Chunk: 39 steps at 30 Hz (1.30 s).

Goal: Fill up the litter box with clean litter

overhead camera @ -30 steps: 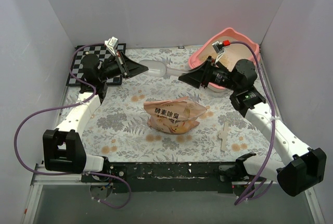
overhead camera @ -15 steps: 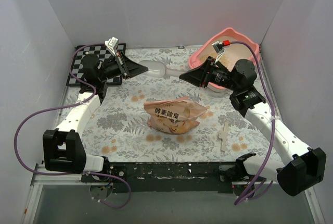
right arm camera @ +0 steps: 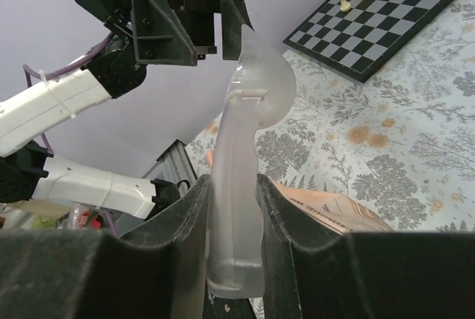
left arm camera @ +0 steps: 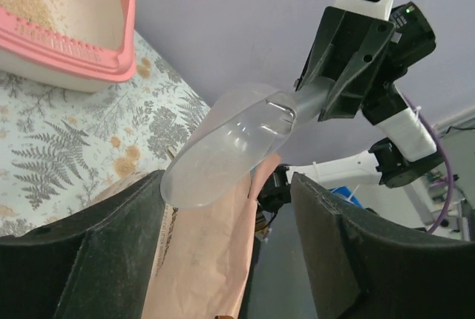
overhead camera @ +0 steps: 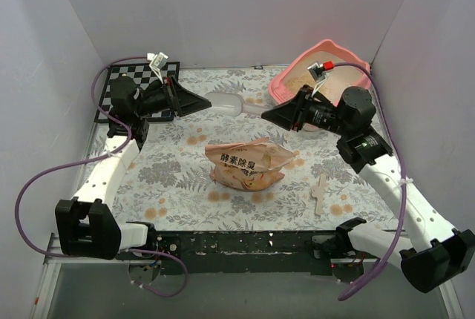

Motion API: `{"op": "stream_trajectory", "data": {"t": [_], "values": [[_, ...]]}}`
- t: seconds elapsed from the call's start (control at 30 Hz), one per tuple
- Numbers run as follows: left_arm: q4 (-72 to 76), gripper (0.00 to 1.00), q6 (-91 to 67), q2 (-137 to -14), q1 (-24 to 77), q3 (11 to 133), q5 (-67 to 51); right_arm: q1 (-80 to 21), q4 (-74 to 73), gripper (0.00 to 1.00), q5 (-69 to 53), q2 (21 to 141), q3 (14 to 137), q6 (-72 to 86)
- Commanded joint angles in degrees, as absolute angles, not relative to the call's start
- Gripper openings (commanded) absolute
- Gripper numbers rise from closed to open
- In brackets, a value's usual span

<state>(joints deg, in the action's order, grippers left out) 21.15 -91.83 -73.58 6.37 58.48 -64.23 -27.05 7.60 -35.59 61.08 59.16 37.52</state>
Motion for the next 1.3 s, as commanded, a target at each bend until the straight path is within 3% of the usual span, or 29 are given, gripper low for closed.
{"op": "stream_trajectory", "data": {"t": [0.0, 0.27, 0.37, 0.7, 1.1, 1.27], "values": [[16.5, 0.68, -79.5, -69.1, 6.3, 62.3, -69.2, -26.6, -7.1, 0.01, -30.0, 56.2, 67.8, 29.6], [8.3, 0.79, -63.0, -67.7, 11.5, 61.2, -75.6, -26.4, -39.1, 0.01, -18.8, 54.1, 85.0, 19.9], [-5.1, 0.84, -49.4, -68.0, 16.7, 64.8, -71.8, -26.4, -46.6, 0.01, -18.5, 53.7, 87.4, 19.1], [-26.3, 0.88, -29.4, -70.6, 29.8, 71.0, -53.5, -26.5, -56.2, 0.01, -17.2, 47.9, 86.4, 17.8], [-30.6, 0.88, -22.6, -70.4, 36.3, 67.9, -36.7, -26.5, -58.4, 0.01, -17.3, 46.3, 86.1, 18.2], [-28.6, 0.78, -20.0, -71.2, 38.0, 64.9, -31.4, -26.5, -61.0, 0.01, -15.5, 46.3, 86.8, 17.7]]}}
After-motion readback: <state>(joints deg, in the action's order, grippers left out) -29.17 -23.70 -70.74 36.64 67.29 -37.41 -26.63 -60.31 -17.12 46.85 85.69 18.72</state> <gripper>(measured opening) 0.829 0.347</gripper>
